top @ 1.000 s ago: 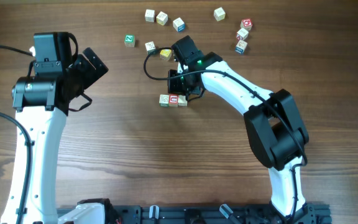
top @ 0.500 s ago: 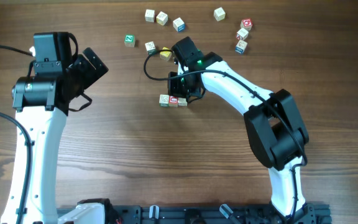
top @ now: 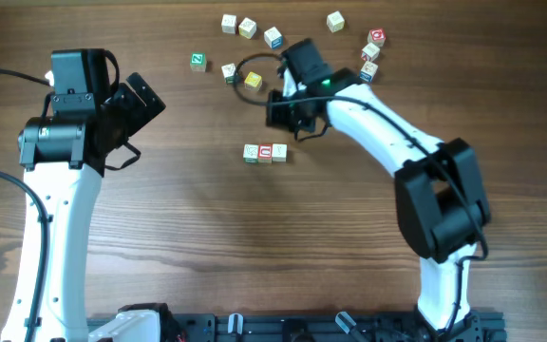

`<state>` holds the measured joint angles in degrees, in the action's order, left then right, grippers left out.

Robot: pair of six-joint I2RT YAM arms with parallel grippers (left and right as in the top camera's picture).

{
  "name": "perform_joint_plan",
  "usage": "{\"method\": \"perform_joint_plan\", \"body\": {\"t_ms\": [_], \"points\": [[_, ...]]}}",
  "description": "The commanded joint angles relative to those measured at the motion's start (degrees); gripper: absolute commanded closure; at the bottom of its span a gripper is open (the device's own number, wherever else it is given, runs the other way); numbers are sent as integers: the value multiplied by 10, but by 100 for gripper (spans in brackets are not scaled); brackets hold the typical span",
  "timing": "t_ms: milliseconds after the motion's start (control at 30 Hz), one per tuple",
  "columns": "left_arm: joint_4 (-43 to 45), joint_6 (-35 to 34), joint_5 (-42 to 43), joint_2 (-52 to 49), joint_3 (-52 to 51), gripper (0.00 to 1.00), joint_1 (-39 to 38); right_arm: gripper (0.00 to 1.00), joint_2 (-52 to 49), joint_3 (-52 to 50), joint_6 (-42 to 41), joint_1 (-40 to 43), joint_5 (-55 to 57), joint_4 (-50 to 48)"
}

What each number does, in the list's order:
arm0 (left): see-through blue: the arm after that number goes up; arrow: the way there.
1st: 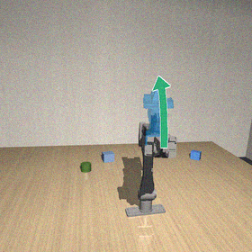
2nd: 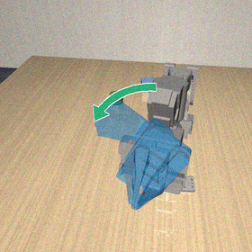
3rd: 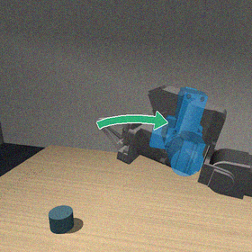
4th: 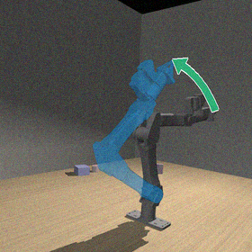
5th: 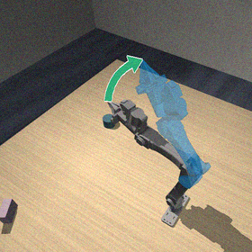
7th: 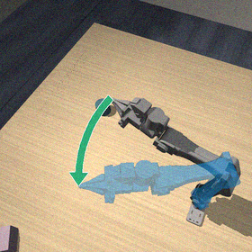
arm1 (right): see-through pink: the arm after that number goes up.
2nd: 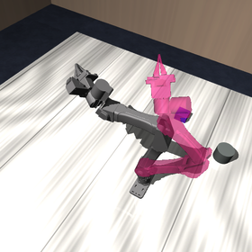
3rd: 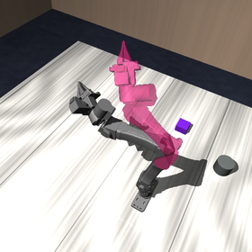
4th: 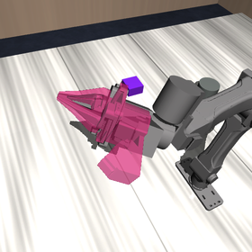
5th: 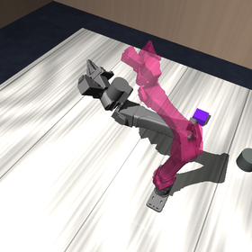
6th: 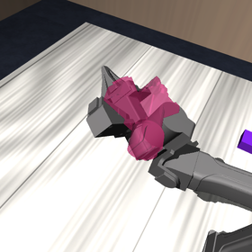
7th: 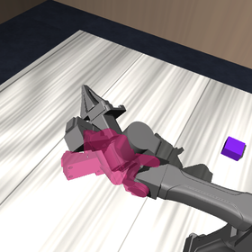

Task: Form a horizontal line

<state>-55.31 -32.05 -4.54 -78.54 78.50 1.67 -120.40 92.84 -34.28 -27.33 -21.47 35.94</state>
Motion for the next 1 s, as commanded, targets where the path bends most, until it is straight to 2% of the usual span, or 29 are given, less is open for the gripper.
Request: {"method": "perform_joint_plan", "body": {"t_ms": [0,667,967], "points": [[-1,-6,7,-3,5,0,1,95,12,12,-2,15,46,2],[-1,-6,7,-3,5,0,1,95,-30,-11,-2,-11,50,0],[-1,-6,7,-3,5,0,1,96,-32,-15,-4,-34,139,0]]}}
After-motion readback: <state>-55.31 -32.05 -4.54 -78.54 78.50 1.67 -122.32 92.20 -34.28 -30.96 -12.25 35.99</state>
